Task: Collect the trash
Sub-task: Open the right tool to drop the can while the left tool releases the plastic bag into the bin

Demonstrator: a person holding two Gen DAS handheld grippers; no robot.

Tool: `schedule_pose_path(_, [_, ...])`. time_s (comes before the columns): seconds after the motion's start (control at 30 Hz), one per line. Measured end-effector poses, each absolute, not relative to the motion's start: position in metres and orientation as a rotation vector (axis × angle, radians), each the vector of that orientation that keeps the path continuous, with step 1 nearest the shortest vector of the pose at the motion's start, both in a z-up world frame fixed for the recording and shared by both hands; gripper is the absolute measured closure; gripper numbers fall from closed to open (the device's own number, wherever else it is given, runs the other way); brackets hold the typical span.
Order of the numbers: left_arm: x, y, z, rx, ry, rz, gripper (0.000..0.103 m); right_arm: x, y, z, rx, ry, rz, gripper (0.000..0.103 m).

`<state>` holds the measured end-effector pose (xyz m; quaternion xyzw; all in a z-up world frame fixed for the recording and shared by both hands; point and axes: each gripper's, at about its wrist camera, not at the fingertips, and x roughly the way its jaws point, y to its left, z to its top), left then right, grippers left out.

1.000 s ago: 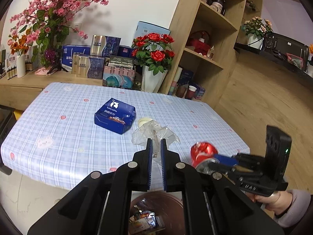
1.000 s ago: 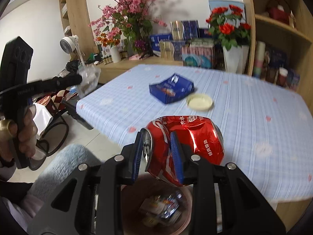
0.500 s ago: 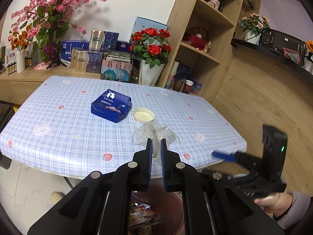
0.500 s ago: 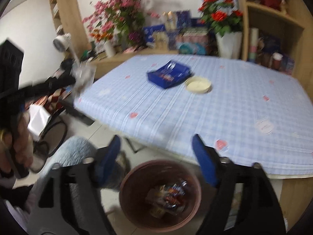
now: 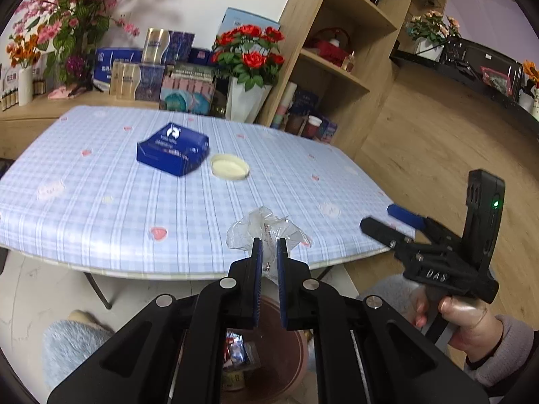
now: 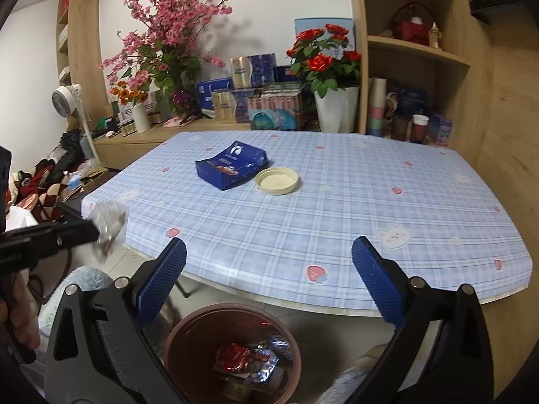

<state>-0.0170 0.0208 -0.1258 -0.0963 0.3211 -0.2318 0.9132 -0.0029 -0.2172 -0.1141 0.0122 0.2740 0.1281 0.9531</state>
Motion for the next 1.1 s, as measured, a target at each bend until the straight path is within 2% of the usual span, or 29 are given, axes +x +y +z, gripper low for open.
schedule_pose_path(0.43, [-0.015, 0.005, -0.141, -0.157, 0.706, -0.503, 0.091, -0.008, -0.222, -0.127, 0.014, 0.536, 0.232, 0.006])
schedule_pose_path(0.5, [-0.013, 0.004, -0.143, -0.151, 0.714, -0.5, 0.085, -0.008, -0.223, -0.13, 0.017, 0.542, 0.229, 0.006])
schedule_pose_path(0.57, [-0.012, 0.005, -0.143, -0.151, 0.716, -0.491, 0.067, -0.007, -0.225, -0.131, 0.024, 0.548, 0.227, 0.006])
schedule_pose_path(0.67, [-0.01, 0.007, -0.145, -0.151, 0.721, -0.467, 0.046, -0.007, -0.226, -0.133, 0.028, 0.551, 0.224, 0.006])
schedule_pose_path(0.83, [-0.007, 0.018, -0.148, -0.171, 0.712, -0.412, 0.032, -0.006, -0.228, -0.137, 0.033, 0.559, 0.22, 0.006])
schedule_pose_path(1.1, [-0.003, 0.021, -0.147, -0.131, 0.684, -0.362, 0.018, -0.002, -0.23, -0.147, 0.043, 0.583, 0.218, 0.006])
